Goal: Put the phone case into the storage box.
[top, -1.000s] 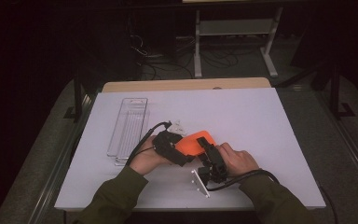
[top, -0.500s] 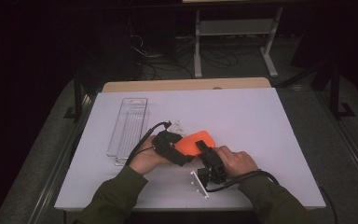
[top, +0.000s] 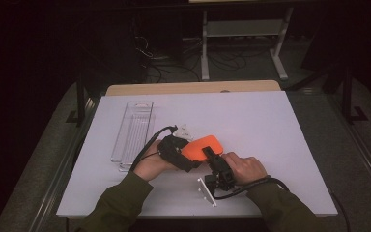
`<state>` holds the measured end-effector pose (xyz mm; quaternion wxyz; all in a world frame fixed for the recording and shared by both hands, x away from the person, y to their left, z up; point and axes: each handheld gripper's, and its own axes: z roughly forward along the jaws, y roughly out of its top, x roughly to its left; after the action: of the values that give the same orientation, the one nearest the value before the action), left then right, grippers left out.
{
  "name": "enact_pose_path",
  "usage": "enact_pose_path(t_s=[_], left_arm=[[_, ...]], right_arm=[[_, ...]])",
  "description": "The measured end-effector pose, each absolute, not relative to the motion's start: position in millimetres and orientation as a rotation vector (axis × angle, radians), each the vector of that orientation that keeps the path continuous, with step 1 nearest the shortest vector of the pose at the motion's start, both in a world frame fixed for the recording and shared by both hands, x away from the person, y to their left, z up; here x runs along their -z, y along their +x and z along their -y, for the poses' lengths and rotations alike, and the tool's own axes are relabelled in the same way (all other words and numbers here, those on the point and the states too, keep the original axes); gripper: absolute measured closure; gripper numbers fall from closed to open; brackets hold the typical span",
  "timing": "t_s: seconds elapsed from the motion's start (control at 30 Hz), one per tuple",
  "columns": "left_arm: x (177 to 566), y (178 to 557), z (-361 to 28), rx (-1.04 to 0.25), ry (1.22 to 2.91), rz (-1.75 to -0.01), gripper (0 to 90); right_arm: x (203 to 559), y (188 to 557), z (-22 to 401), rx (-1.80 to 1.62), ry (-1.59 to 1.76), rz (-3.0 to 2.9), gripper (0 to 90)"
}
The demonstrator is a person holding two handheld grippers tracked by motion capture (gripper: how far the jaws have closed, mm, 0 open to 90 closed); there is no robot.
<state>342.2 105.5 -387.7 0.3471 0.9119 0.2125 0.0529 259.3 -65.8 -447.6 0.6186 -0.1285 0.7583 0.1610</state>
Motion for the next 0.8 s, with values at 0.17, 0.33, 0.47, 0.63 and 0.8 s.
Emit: enact_pose_path(t_s=[0.17,0.33,0.47,0.63,0.8], left_arm=[[388.2,342.0,-105.2,-0.137,2.366,-0.553,15.5],[389.4,341.4,-104.4,-0.123,2.343,-0.580,15.5],[389.1,342.5,-105.2,-0.117,2.348,-0.576,15.4],[387.8,343.9,-107.1,-0.089,2.341,-0.582,15.3],[386.9,344.3,-108.2,-0.082,2.340,-0.579,15.2]], right_arm=[[448.5,259.1,64.9,-0.364,-0.312,-1.747,71.0],[448.6,259.2,64.7,-0.366,-0.314,-1.755,73.7],[448.3,259.8,64.9,-0.364,-0.323,-1.748,75.0],[447.3,259.5,65.1,-0.367,-0.316,-1.733,78.7],[447.0,258.8,64.8,-0.374,-0.304,-1.723,80.4]])
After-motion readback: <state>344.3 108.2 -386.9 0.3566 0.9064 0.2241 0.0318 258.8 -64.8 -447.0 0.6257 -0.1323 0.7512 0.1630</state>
